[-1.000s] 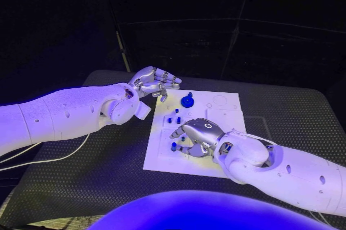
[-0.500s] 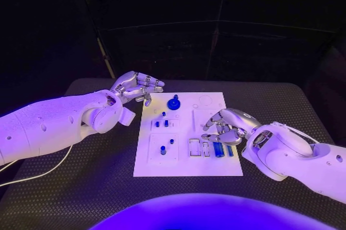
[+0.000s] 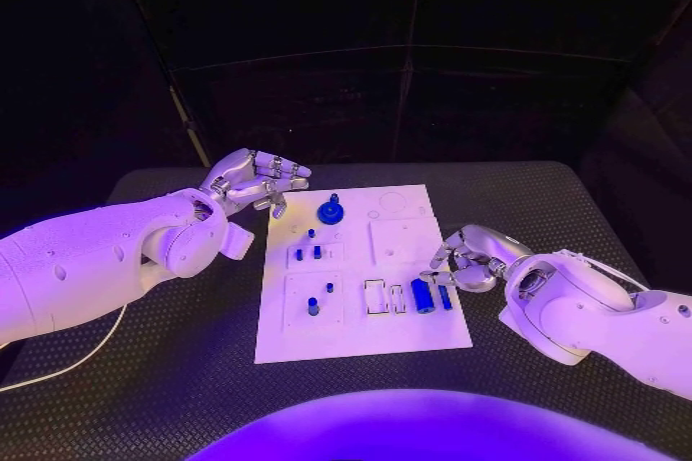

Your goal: Assemble the parts on the task board

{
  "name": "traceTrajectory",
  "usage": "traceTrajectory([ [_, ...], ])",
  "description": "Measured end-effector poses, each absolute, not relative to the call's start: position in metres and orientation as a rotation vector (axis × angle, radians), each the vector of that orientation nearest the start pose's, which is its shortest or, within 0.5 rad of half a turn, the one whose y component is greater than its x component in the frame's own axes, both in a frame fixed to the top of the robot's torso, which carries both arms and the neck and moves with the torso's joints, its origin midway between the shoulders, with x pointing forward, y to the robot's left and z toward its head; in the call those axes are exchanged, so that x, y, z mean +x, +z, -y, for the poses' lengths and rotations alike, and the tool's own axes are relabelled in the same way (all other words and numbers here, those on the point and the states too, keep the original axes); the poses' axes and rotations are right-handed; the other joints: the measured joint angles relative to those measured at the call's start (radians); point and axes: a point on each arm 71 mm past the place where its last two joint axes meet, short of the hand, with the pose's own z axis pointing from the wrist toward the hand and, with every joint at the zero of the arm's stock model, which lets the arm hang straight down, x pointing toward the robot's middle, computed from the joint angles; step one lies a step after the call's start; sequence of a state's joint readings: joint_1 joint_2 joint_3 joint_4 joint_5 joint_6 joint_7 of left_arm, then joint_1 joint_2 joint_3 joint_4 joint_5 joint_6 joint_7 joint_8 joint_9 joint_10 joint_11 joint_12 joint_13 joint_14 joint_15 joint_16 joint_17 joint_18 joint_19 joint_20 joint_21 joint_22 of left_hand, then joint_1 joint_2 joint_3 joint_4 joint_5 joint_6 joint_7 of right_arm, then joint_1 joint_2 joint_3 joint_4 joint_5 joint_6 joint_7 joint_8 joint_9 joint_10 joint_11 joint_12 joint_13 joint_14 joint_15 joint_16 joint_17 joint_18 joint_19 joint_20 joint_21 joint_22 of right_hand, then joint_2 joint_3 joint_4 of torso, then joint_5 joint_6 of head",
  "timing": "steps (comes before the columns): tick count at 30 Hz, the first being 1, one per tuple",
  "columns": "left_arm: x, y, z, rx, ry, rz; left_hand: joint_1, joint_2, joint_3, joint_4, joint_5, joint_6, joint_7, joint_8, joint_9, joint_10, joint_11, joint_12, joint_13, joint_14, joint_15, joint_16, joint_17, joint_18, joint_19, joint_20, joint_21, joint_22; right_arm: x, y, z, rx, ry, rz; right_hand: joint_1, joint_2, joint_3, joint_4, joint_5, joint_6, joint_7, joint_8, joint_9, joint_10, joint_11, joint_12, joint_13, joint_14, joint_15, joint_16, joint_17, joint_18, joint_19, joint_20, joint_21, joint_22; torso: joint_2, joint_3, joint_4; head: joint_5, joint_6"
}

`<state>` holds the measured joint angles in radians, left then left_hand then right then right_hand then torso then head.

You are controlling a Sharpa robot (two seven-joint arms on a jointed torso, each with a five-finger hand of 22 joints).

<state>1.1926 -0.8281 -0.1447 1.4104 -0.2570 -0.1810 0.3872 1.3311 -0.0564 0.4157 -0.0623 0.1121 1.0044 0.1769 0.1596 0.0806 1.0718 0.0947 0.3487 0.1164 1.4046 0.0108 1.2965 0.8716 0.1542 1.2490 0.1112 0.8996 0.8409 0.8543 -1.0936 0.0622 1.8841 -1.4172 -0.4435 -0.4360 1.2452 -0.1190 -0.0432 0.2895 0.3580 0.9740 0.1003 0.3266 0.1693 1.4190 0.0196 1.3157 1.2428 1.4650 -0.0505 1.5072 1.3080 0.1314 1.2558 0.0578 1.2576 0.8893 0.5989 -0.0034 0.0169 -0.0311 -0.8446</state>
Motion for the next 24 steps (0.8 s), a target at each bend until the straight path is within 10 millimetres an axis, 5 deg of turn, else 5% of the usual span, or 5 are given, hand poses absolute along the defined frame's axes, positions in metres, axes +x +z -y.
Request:
traceTrajectory([
  [7, 0.488, -0.223, -0.224, -0.838, -1.45, -1.645, 0.0, 0.0, 0.0, 0.0, 0.0, 0.0, 0.0, 0.0, 0.0, 0.0, 0.0, 0.0, 0.0, 0.0, 0.0, 0.0, 0.0, 0.0, 0.0, 0.0, 0.0, 0.0, 0.363, -0.266, 0.228, 0.237, 0.476, -1.919, -0.04, 0.009, -0.063, 0.003, -0.038, -0.015, 0.0, 0.025, 0.008, 0.007, 0.0, 0.009, 0.025, 0.0, 0.0, 0.004, 0.0, 0.0, 0.012, 0.003, 0.012, 0.028, -0.001, -0.0012, 0.0008, -0.002, -0.003],
  [24, 0.488, -0.223, -0.225, -0.839, -1.45, -1.646, 0.0, 0.0, 0.0, 0.0, 0.0, 0.0, 0.0, 0.0, 0.0, 0.0, 0.0, 0.0, 0.0, 0.0, 0.0, 0.0, 0.0, 0.0, 0.0, 0.0, 0.0, 0.0, 0.362, -0.279, 0.222, 0.156, 0.4, -1.952, -0.048, 0.017, -0.08, 0.004, -0.066, -0.015, -0.001, 0.041, 0.013, 0.007, 0.0, 0.012, 0.031, 0.0, 0.0, 0.004, 0.0, 0.0, 0.015, 0.0, 0.016, 0.039, 0.0, -0.0008, 0.0011, 0.01, -0.015],
])
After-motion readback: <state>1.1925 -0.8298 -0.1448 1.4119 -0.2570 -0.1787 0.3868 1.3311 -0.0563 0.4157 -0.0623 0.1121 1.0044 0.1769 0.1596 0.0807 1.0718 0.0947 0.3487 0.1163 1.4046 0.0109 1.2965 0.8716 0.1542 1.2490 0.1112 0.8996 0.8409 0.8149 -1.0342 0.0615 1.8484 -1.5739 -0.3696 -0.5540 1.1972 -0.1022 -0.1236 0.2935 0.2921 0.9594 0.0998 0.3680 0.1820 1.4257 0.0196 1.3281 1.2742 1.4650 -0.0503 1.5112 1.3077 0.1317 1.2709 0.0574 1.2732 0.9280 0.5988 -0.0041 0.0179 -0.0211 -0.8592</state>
